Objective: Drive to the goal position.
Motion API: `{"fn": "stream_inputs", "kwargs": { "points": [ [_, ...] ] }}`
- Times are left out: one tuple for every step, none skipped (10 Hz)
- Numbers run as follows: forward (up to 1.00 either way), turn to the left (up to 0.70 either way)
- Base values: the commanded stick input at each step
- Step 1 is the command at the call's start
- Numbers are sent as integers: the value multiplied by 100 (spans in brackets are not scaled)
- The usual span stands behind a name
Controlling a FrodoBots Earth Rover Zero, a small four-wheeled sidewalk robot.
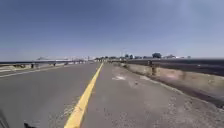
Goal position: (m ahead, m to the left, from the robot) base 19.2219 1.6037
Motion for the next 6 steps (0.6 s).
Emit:
{"fn": "stream_inputs", "kwargs": {
  "points": [
    [85,0],
    [85,0],
    [85,0],
    [85,0],
    [85,0],
    [85,0]
  ]
}}
